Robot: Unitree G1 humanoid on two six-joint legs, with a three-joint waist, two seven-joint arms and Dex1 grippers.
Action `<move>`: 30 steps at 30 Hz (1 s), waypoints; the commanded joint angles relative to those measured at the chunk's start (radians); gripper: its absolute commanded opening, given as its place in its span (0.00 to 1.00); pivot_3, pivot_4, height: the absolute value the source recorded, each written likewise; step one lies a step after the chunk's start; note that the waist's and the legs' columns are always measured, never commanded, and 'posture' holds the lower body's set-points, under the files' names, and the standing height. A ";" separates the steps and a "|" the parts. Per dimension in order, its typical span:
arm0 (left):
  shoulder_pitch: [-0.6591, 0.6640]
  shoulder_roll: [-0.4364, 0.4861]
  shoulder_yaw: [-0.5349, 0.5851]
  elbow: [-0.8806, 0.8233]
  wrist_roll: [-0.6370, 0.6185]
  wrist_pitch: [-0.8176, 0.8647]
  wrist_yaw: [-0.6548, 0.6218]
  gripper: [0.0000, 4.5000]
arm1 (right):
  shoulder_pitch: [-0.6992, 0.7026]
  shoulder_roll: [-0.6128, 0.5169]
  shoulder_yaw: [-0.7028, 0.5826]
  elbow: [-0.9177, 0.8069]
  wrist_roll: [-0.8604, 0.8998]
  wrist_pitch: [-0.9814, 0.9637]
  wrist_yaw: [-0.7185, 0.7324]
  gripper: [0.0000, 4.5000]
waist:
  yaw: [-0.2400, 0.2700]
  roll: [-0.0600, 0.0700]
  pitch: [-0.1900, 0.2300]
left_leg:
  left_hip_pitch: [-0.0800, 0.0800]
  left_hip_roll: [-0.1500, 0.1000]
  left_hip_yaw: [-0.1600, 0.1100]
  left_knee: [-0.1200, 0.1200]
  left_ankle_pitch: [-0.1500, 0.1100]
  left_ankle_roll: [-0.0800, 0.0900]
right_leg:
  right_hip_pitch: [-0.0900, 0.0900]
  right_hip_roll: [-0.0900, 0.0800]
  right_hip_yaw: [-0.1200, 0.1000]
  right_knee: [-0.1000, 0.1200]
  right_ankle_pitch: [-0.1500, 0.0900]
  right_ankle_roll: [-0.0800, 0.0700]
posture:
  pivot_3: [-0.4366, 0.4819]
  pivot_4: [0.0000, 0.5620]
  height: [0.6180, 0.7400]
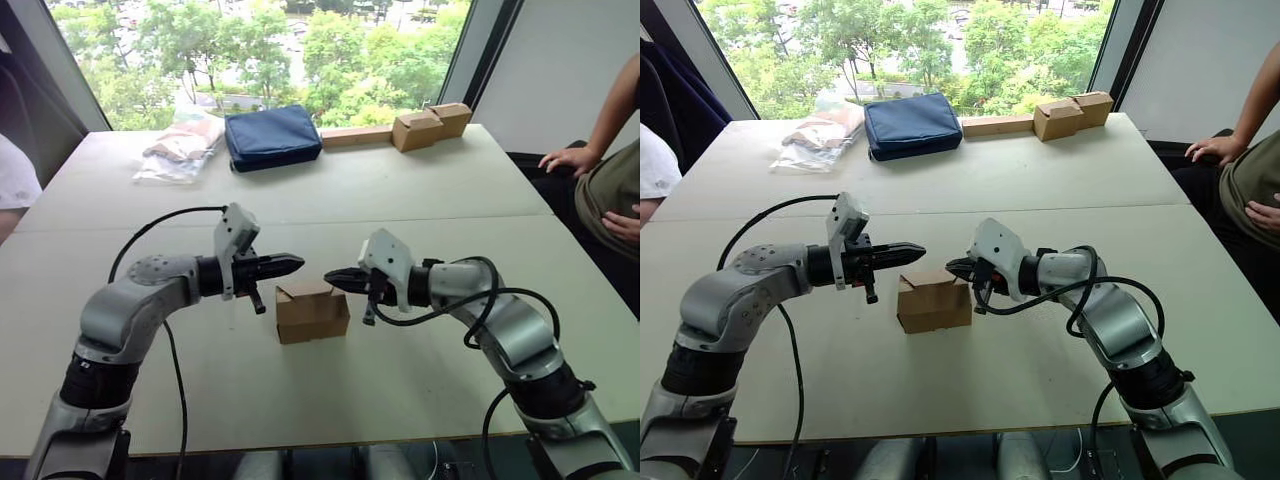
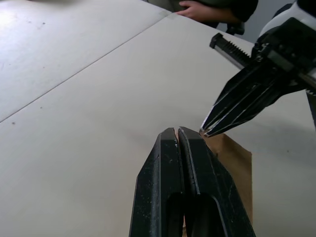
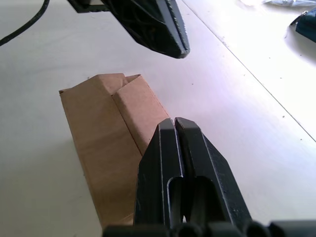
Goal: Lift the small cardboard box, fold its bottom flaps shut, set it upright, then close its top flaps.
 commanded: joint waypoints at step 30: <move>0.091 -0.063 0.144 0.014 -0.048 -0.103 0.062 0.01 | 0.009 0.072 -0.053 0.055 0.018 -0.177 -0.039 0.00 | 0.001 0.000 0.000 | 0.000 0.000 0.000 0.000 0.000 0.000 | 0.000 0.000 0.000 0.000 0.000 0.000 | 0.48 0.27 1.00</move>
